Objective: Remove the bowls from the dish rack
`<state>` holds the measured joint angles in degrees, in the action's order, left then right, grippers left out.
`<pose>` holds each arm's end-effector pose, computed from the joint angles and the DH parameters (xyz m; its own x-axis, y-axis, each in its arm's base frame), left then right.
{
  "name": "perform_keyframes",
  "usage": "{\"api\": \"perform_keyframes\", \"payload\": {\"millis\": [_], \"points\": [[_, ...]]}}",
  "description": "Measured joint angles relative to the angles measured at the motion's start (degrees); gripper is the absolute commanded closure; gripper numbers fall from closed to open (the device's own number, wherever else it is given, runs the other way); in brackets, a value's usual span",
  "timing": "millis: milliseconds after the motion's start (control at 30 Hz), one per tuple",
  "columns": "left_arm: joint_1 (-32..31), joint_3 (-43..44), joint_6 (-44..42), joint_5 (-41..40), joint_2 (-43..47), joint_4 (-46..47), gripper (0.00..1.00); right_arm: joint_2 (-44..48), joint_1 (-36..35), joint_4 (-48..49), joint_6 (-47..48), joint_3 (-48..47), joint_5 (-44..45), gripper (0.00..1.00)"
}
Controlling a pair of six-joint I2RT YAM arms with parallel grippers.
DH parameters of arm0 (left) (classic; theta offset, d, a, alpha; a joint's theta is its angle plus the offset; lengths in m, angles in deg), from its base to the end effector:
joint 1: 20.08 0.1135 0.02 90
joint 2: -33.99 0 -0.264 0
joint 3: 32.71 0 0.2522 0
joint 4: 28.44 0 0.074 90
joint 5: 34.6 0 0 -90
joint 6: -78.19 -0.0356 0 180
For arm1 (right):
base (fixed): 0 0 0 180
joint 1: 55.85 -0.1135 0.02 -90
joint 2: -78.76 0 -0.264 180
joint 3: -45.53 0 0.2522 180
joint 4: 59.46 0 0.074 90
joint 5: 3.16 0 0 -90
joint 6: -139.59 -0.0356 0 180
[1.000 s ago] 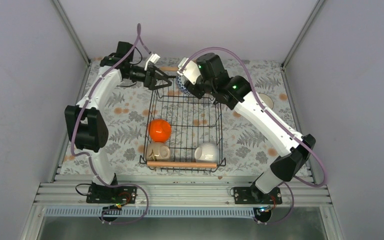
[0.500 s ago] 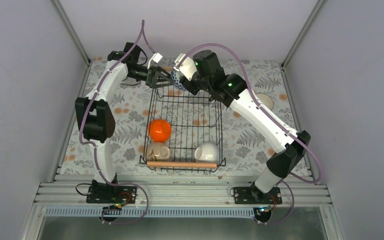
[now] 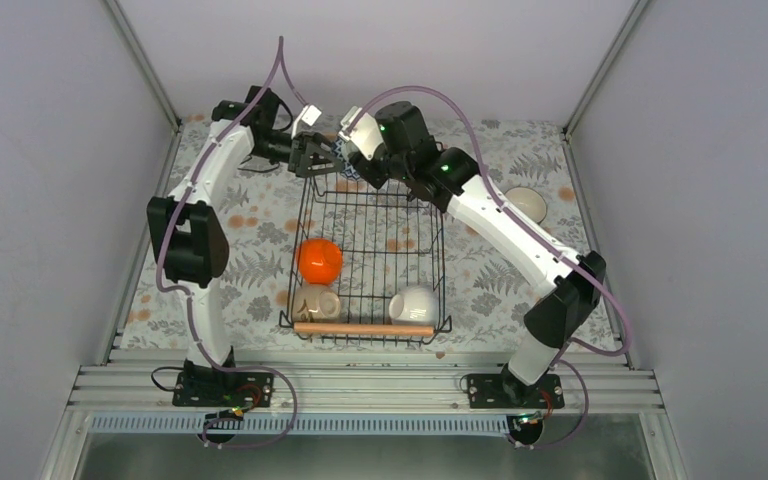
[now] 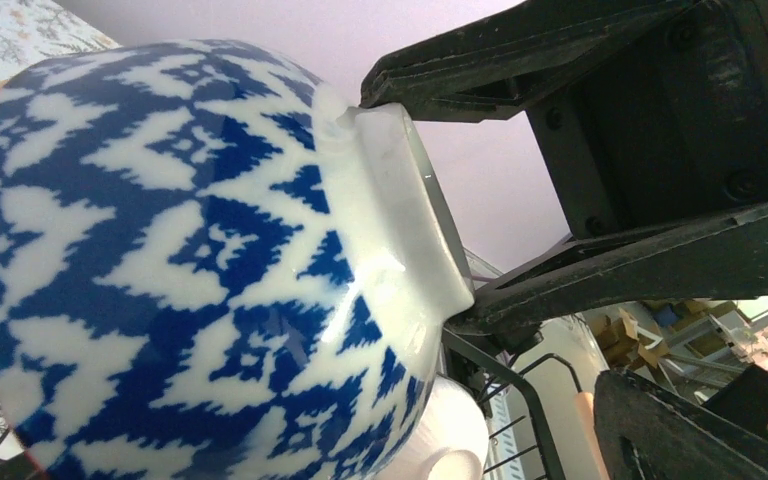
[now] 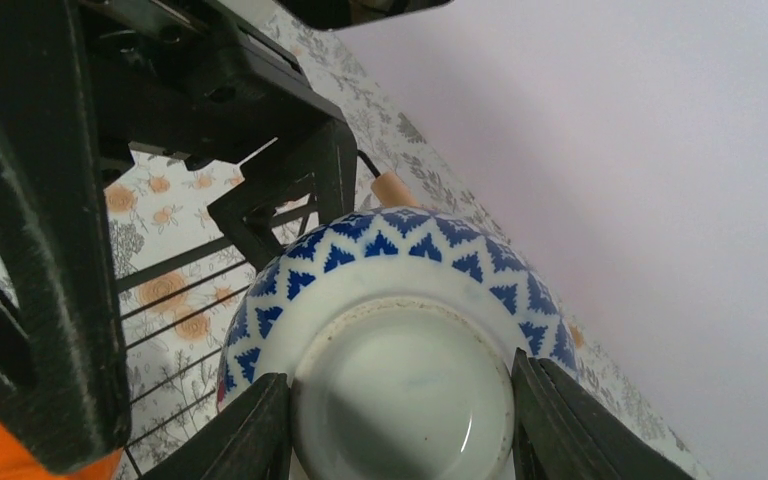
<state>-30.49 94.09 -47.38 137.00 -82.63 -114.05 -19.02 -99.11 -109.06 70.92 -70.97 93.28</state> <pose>0.3934 -0.1081 0.3174 -0.6166 0.1997 -0.7616 0.7743 -0.0214 -0.6325 0.2856 0.2633 0.3999 -0.1260 -0.6149 -0.7785 -0.7050 0.6076 -0.3658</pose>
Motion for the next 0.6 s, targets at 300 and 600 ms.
{"api": "perform_keyframes", "payload": {"millis": [300, 600], "points": [[0.63, -0.79, 0.09, -1.51, 0.76, 0.26, 0.27, 0.0, 0.35, 3.17, -0.57, 1.6, -1.53, 0.92], [0.9, -0.87, 0.17, -2.14, 1.97, 0.42, 0.41, 0.0, 0.74, 3.78, -0.59, 4.57, -1.88, 0.91]]}}
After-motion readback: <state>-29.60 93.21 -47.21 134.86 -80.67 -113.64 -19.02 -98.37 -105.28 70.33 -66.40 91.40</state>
